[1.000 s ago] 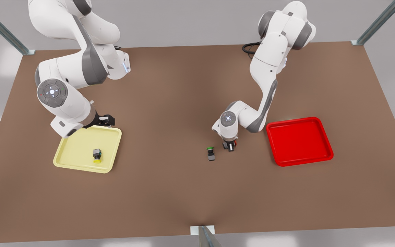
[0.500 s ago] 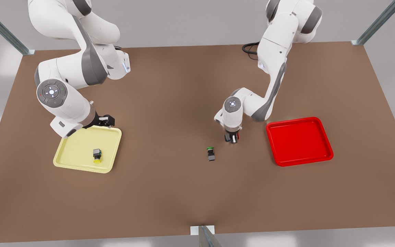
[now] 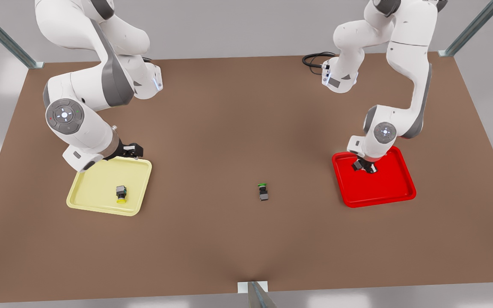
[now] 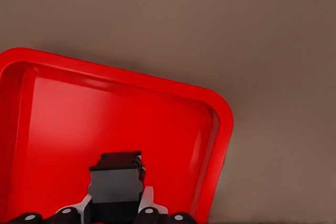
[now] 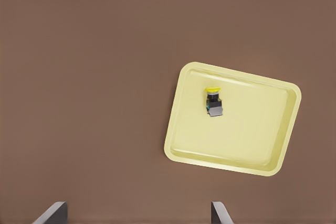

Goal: Place the switches on the corresponding trays according to their colors

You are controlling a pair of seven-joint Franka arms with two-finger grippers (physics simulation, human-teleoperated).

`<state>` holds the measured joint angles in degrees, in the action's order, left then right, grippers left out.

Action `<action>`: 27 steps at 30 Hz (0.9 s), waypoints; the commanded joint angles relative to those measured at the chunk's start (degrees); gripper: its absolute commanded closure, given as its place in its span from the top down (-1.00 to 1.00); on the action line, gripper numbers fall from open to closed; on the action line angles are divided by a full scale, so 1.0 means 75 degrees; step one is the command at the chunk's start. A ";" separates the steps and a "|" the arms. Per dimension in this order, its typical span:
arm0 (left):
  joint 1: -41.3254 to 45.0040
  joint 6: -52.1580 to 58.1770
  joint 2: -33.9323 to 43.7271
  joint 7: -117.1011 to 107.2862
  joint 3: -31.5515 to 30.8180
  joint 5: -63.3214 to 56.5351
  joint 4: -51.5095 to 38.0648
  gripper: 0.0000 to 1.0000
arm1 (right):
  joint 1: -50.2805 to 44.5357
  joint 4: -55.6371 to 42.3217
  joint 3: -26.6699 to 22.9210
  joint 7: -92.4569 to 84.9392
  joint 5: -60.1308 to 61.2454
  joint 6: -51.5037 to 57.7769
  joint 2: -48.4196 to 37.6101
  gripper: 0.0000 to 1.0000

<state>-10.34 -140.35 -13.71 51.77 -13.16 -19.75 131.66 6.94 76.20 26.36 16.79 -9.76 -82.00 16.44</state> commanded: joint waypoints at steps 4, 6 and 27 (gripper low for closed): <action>-0.0508 -0.0634 -0.0609 -0.0001 0.0008 -0.0987 -0.0035 0.01 | 0.0001 0.0000 0.0001 0.0000 0.0000 0.0000 -0.0001 1.00; -0.0543 -0.0751 -0.0715 -0.0094 0.0008 -0.1093 -0.0082 1.00 | 0.0001 0.0000 0.0001 0.0000 0.0000 0.0000 -0.0001 1.00; 0.1777 0.7909 0.1043 -0.6973 0.2585 0.2925 -0.6539 1.00 | 0.0001 0.0000 0.0001 0.0000 0.0000 0.0000 -0.0001 1.00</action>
<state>3.23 -81.03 -5.97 -0.32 6.48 -5.11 82.62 6.97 76.20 26.36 16.79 -9.77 -82.00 16.44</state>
